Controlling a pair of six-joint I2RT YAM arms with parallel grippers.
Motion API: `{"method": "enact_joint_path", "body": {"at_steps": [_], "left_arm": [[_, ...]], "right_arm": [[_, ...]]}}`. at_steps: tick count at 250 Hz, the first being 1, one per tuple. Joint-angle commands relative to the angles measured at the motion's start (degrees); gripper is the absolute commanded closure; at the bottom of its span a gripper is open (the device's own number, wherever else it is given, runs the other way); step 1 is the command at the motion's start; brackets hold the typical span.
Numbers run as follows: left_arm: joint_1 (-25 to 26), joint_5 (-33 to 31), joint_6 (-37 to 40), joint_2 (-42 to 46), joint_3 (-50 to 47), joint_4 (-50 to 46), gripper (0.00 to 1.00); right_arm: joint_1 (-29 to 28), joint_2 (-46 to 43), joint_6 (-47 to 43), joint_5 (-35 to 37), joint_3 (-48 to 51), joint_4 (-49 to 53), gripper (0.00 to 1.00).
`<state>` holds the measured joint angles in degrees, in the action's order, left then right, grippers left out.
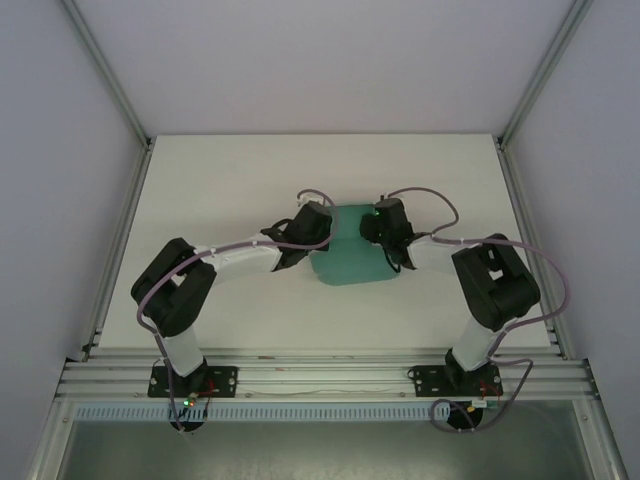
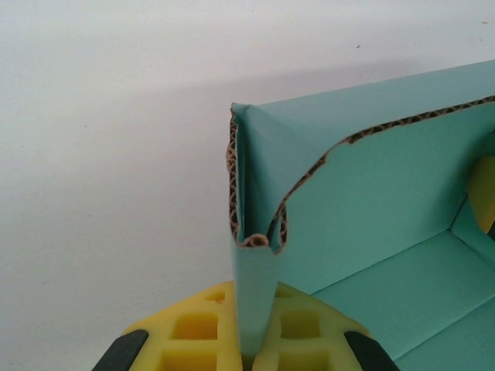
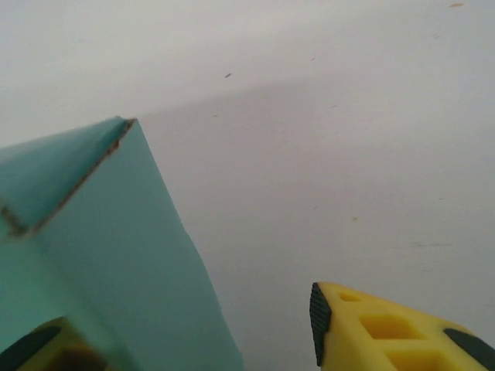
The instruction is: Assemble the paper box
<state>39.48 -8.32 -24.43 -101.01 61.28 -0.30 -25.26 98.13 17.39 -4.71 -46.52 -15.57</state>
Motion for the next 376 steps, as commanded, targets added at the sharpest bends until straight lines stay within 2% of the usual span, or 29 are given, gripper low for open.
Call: {"method": "enact_joint_path", "body": {"at_steps": [1, 24, 52, 70, 85, 122, 138, 175, 211, 231, 303, 319, 335, 355, 376], "left_arm": [[-0.2, -1.5, -0.7, 0.9, -0.5, -1.3, 1.00], [-0.2, -1.8, -0.8, 1.0, -0.5, -1.0, 1.00], [-0.2, -2.0, -0.8, 0.8, -0.2, -1.1, 1.00], [-0.2, -2.4, -0.9, 0.7, 0.0, -1.3, 1.00], [-0.2, -2.8, -1.0, 0.6, 0.3, -1.5, 1.00], [-0.2, -3.9, -0.9, 0.7, 0.7, -1.9, 1.00], [-0.2, -5.2, -0.8, 0.9, 1.1, -2.8, 1.00], [-0.2, -6.2, -0.4, 0.7, 2.1, -4.0, 1.00], [-0.2, -5.6, -0.1, 0.1, 3.0, -4.0, 1.00], [-0.2, -5.3, 0.2, 0.0, 3.2, -3.9, 1.00], [-0.2, -6.4, 0.1, 0.4, 2.4, -4.7, 1.00], [-0.2, -6.5, -0.1, 0.8, 2.0, -4.6, 1.00], [-0.2, -6.3, -0.5, 1.0, 1.9, -4.6, 1.00], [-0.3, -5.4, -1.4, 1.0, 1.9, -4.2, 1.00], [-0.2, -4.5, -2.1, 0.4, 2.3, -3.7, 1.00]], "right_arm": [[1.3, -0.7, 0.8, -8.1, 1.4, -2.5, 0.43], [1.5, -0.8, 0.5, -9.9, 0.8, -1.0, 0.44], [1.5, -1.0, 0.1, -7.5, -0.2, 3.5, 0.66], [1.5, -1.0, -0.1, -6.3, -0.9, 6.6, 0.72], [1.5, -1.0, 0.0, -5.8, -1.0, 8.0, 0.81], [1.4, -1.1, 0.1, 1.1, -2.2, 13.9, 0.85], [1.2, -1.6, 0.5, 6.5, -3.4, 18.0, 0.85], [0.9, -1.5, -0.5, 15.5, -6.4, 26.6, 1.00], [-0.8, -0.6, -5.1, 19.6, -6.2, 25.7, 1.00], [-0.7, -0.1, -6.6, 16.3, -5.6, 22.3, 1.00], [-0.8, 0.4, -11.2, 11.8, -5.3, 17.8, 1.00], [-1.5, 0.9, -10.1, 16.4, -6.4, 19.3, 1.00], [-2.0, 2.0, -4.9, 26.3, -8.9, 23.7, 1.00], [-2.6, 3.9, -1.4, 32.0, -11.8, 28.1, 1.00], [-3.6, 5.7, -1.0, 34.1, -13.4, 28.8, 1.00]]}}
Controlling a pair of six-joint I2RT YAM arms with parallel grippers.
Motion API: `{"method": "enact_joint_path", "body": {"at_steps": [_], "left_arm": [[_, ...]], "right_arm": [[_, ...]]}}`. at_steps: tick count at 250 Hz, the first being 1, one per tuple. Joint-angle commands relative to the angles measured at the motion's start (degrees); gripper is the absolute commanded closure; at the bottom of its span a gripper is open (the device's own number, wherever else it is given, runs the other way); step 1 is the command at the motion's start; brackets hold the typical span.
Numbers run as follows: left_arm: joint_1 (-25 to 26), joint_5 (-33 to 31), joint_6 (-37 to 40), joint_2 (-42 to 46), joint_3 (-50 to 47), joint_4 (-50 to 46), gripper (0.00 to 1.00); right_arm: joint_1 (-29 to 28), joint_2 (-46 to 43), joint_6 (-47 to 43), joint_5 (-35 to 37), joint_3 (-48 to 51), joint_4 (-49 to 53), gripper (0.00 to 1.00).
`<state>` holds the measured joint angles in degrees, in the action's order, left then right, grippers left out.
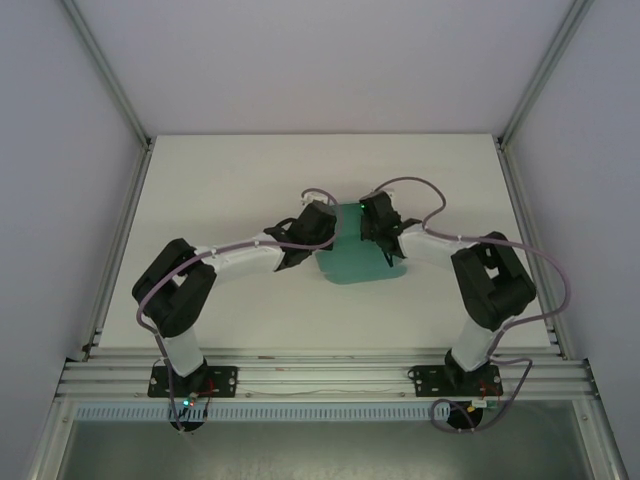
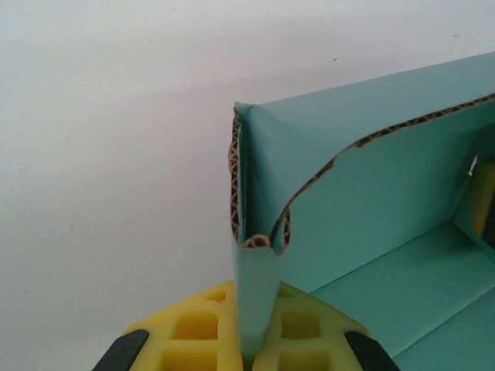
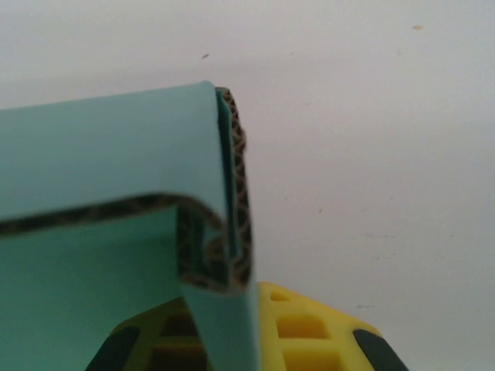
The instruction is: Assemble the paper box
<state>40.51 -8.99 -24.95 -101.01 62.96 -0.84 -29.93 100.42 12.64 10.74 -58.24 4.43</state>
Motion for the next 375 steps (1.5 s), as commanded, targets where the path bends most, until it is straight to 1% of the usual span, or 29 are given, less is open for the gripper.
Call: {"method": "enact_joint_path", "body": {"at_steps": [1, 14, 29, 42, 53, 64, 79, 112, 131, 146, 155, 162, 177, 188, 193, 210, 237, 257, 281, 297, 325, 339, 350, 375], "left_arm": [[-1.2, -3.8, -1.6, 0.4, 0.6, -3.2, 1.00], [-1.2, -3.8, -2.0, 0.1, 1.2, -3.4, 1.00], [-1.2, -3.8, -2.7, -0.4, 1.6, -3.7, 1.00], [-1.2, -3.1, -2.8, -0.5, 1.8, -3.6, 1.00], [-1.2, -2.9, -3.0, -0.6, 1.8, -3.3, 1.00], [-1.2, -2.6, -3.1, -0.6, 1.8, -3.1, 1.00], [-1.2, -2.7, -3.0, -0.6, 1.9, -3.2, 1.00], [-1.2, -3.3, -2.8, -0.6, 1.8, -3.3, 1.00], [-1.3, -3.3, -2.8, -0.9, 2.0, -3.4, 1.00], [-1.3, -3.0, -2.5, -1.1, 2.2, -3.3, 1.00], [-1.2, -2.8, -2.5, -1.1, 2.0, -3.1, 1.00], [-1.2, -2.6, -2.4, -1.1, 2.0, -2.8, 1.00], [-1.2, -2.8, -2.1, -1.1, 2.0, -2.8, 1.00], [-1.2, -2.9, -2.0, -1.1, 2.1, -2.7, 1.00], [-1.3, -2.9, -1.9, -1.1, 2.2, -2.7, 1.00], [-1.2, -2.8, -1.6, -1.0, 2.2, -2.7, 1.00], [-1.2, -2.6, -1.5, -0.8, 2.1, -2.5, 1.00], [-1.3, -2.8, -1.5, -0.7, 2.2, -2.5, 1.00], [-1.2, -3.2, -1.3, -0.5, 2.3, -2.8, 1.00], [-1.2, -3.5, -1.2, -0.3, 2.3, -2.9, 1.00], [-1.3, -3.5, -0.7, 0.2, 2.5, -3.3, 1.00], [-1.6, -2.4, -0.4, 0.5, 2.8, -3.9, 1.00], [-1.8, -1.0, 0.5, 0.8, 3.2, -4.4, 1.00], [-3.3, 4.6, 4.8, 1.5, 4.4, -6.6, 1.00]], "right_arm": [[0.9, 3.5, 3.9, 18.9, -1.8, 8.8, 1.00], [0.2, 4.9, 5.7, 22.1, -3.7, 11.0, 1.00], [-0.1, 7.1, 11.1, 26.7, -7.1, 16.4, 1.00], [-0.1, 9.1, 15.8, 28.9, -10.1, 21.1, 1.00], [-0.2, 10.3, 18.4, 29.7, -11.3, 22.4, 1.00], [-0.2, 10.9, 19.6, 29.1, -11.5, 22.1, 1.00], [-0.2, 10.6, 18.8, 27.0, -10.3, 18.6, 1.00], [-0.2, 8.2, 12.7, 19.8, -6.4, 8.9, 0.99], [-0.2, 6.2, 7.7, 13.5, -4.0, 3.2, 0.90], [-0.2, 4.2, 5.7, 8.9, -1.9, -0.5, 0.80], [0.0, 2.5, 3.7, 4.2, -0.3, -3.0, 0.78], [0.0, 1.1, 2.0, 0.6, 0.8, -4.7, 0.75], [0.3, -1.9, 0.1, -6.0, 3.2, -7.9, 0.64], [0.5, -4.2, -1.8, -11.3, 4.6, -9.4, 0.50], [0.5, -5.1, -1.8, -12.4, 5.1, -9.9, 0.45], [0.8, -7.9, -2.8, -16.3, 6.4, -10.4, 0.38], [1.2, -10.6, -3.6, -18.5, 6.3, -7.0, 0.27], [1.6, -12.2, -3.7, -19.2, 6.5, -5.2, 0.19], [2.0, -14.9, -2.5, -18.2, 7.8, -5.2, 0.12], [2.4, -17.2, -1.3, -16.8, 8.9, -5.3, 0.00], [3.7, -21.8, 1.7, -12.9, 10.1, -3.7, 0.00], [4.5, -24.4, 3.8, -10.1, 10.9, -2.4, 0.00], [5.4, -26.5, 5.7, -8.0, 11.6, -1.5, 0.00], [7.1, -31.7, 8.2, -4.5, 13.2, 0.4, 0.00]]}}
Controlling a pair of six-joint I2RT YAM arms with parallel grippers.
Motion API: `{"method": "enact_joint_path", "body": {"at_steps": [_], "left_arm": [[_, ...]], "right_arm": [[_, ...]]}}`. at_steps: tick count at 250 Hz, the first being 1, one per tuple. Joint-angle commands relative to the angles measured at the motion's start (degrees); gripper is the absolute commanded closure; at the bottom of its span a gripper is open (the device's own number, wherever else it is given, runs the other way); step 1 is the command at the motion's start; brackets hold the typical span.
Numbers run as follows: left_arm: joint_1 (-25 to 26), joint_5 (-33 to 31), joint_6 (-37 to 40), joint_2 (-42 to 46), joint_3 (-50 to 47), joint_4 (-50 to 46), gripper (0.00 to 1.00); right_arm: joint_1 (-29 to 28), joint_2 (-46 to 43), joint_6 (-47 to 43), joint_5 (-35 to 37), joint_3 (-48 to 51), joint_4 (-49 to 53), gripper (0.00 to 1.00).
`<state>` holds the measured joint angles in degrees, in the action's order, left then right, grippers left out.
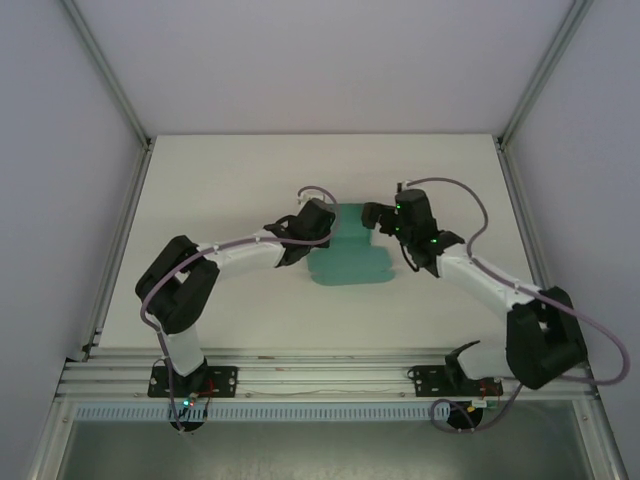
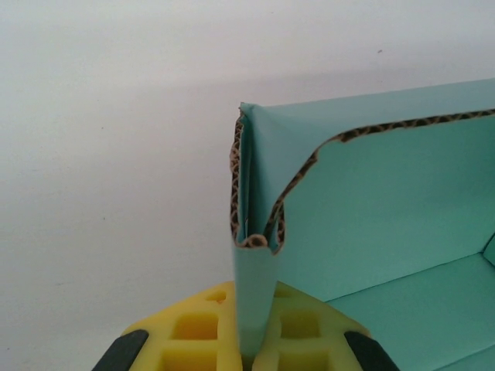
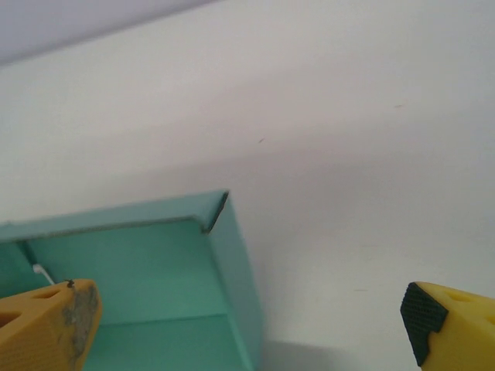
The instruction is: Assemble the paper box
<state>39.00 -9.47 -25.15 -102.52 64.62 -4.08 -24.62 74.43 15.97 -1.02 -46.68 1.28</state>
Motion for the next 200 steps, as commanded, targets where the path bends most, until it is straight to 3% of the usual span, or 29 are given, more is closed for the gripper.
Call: {"method": "enact_joint_path", "body": {"at_steps": [1, 30, 83, 128, 200], "left_arm": [[-1.9, 5.5, 5.4, 3.1, 2.9, -3.5, 1.00], [-5.4, 17.6, 17.2, 3.2, 7.7, -12.9, 1.00], [-6.2, 25.4, 39.9, -1.4, 18.1, -38.6, 1.00], [-5.4, 21.8, 44.1, -7.2, 25.0, -48.0, 1.00], [-3.5, 14.7, 43.6, -17.6, 32.9, -50.3, 1.00]], "right_arm": [[1.8, -5.9, 5.0, 7.4, 1.7, 3.6, 0.00], [2.9, -11.4, 4.8, 8.5, 2.0, 8.2, 0.00], [3.9, -15.8, 3.2, 5.7, -1.6, 21.5, 0.00], [3.9, -14.9, 2.7, 4.3, -3.0, 27.0, 0.00], [4.6, -13.1, 1.6, 5.4, -2.5, 27.1, 0.00]]}}
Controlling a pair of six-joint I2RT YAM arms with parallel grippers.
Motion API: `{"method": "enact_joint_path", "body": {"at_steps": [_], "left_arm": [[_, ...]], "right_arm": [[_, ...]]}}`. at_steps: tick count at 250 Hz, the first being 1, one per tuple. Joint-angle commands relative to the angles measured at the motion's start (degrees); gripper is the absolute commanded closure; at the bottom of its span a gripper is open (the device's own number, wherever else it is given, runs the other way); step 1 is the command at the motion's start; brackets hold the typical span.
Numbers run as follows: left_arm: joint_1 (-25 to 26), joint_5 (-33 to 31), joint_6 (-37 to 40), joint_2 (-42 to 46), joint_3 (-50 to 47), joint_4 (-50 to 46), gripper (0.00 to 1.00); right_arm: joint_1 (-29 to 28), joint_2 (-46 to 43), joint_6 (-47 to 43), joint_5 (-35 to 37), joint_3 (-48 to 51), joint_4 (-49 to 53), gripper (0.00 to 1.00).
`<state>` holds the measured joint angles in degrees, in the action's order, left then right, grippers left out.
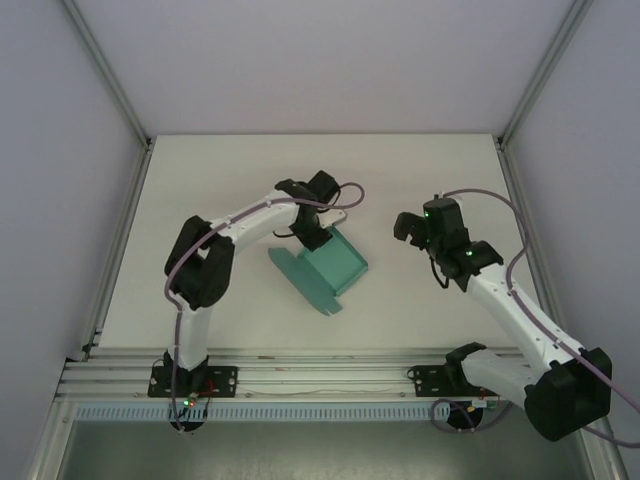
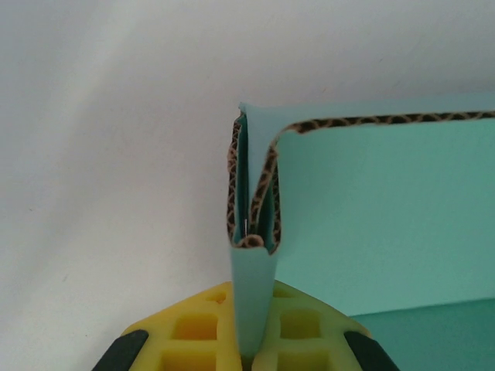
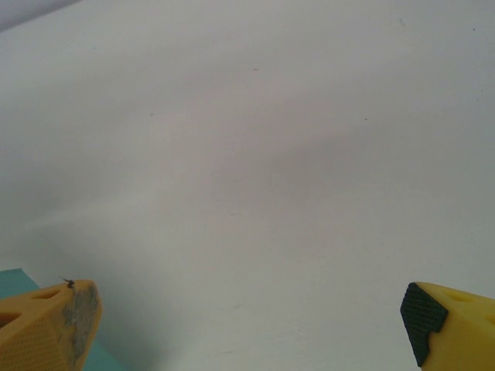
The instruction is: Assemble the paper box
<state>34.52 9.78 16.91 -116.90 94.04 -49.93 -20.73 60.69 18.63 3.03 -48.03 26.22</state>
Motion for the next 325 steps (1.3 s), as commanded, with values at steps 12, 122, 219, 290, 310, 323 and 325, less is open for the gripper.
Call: {"method": "enact_joint_path", "body": {"at_steps": [12, 122, 219, 290, 310, 323, 325], "left_arm": [[1.2, -5.9, 0.8, -4.8, 4.3, -4.7, 1.00], [1.5, -8.1, -1.5, -10.4, 6.1, -5.0, 0.84], [1.9, -11.9, -3.6, -13.6, 7.6, -3.5, 1.00], [6.8, -33.9, -0.3, -14.5, -0.6, 9.7, 1.00], [8.2, -36.0, 0.6, -15.7, -1.2, 11.2, 1.00], [8.7, -37.3, 1.1, -16.0, -1.7, 12.7, 1.00], [8.7, -37.3, 1.1, -16.0, -1.7, 12.9, 1.00]], "right_arm": [[0.8, 0.9, -1.4, 2.0, -1.1, 2.2, 0.00], [1.5, 2.9, -2.7, 2.7, -0.4, 0.6, 0.00], [1.7, 4.6, -4.5, 1.9, -0.4, 0.1, 0.00], [1.7, 4.9, -4.9, 1.1, -0.5, -0.4, 0.00], [1.8, 5.1, -4.6, 1.0, -0.6, -0.7, 0.00], [1.8, 5.1, -4.4, 1.0, -0.5, -0.9, 0.00], [1.8, 5.1, -4.3, 1.0, -0.6, -0.9, 0.00]]}}
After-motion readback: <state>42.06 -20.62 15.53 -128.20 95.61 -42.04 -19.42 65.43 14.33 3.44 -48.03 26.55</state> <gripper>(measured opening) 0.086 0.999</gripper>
